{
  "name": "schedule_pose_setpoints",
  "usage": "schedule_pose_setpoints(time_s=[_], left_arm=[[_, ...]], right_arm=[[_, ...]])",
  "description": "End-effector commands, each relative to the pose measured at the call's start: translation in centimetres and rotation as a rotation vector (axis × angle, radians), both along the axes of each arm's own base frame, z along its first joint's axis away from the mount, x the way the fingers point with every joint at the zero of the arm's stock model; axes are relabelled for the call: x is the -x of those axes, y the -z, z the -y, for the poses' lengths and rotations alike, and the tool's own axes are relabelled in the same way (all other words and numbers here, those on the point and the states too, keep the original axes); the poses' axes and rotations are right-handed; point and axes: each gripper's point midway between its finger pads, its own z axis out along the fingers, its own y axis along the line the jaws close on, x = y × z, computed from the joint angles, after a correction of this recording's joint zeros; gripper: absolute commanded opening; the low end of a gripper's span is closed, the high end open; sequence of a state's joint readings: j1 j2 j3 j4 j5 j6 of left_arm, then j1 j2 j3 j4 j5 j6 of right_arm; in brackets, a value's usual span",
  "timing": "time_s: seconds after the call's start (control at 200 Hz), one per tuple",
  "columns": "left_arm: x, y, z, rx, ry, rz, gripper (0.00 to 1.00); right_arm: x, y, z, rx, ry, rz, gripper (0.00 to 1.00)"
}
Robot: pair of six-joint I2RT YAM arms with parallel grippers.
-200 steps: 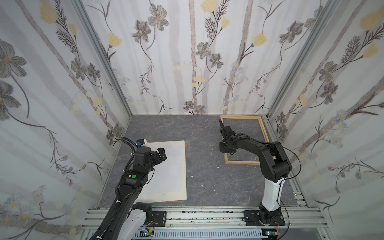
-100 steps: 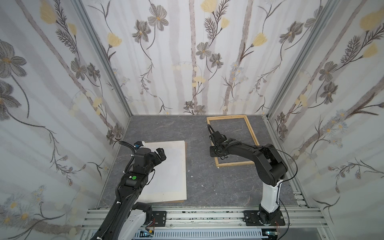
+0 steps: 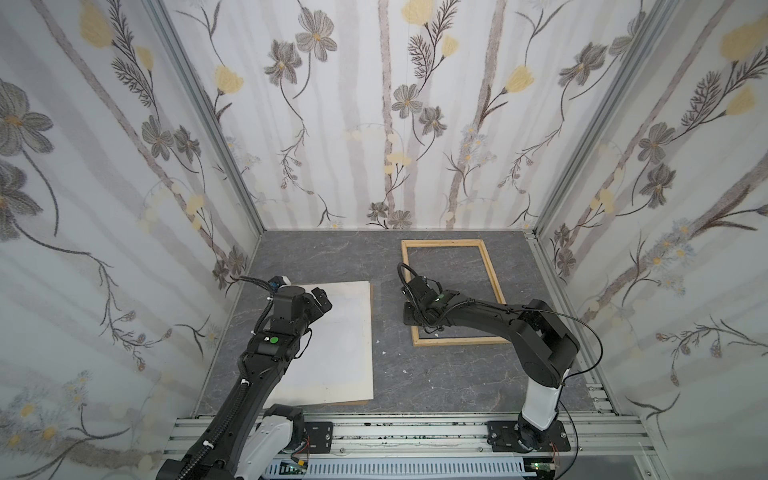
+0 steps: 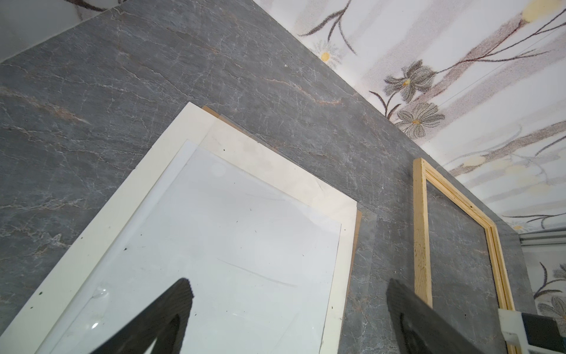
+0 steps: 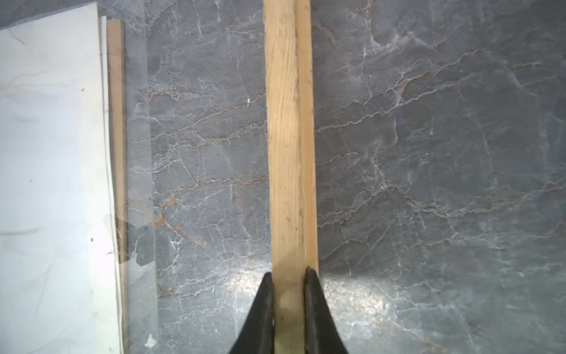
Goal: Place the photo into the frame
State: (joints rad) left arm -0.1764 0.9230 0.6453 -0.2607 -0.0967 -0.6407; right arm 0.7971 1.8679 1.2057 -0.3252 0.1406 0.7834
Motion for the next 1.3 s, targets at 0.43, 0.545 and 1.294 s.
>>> schedule_pose_setpoints(time_s=[0.43, 0.545, 1.294], left_arm=[[-0.9, 2.1, -1.5, 0.016, -0.092, -0.011, 1.0], [-0.9, 2.6, -1.8, 0.005, -0.098, -0.026, 1.0], [-2.4, 4.0, -5.4, 0.007, -0.197, -0.042, 1.0]], right_arm=[[2.4, 0.9, -2.6, -0.03, -0.017, -0.016, 0.1], [2.5, 0.9, -2.7, -0.033, -0.017, -0.017, 0.14], [3.7, -5.3, -10.4, -0.288, -0.354, 0.029, 0.66]])
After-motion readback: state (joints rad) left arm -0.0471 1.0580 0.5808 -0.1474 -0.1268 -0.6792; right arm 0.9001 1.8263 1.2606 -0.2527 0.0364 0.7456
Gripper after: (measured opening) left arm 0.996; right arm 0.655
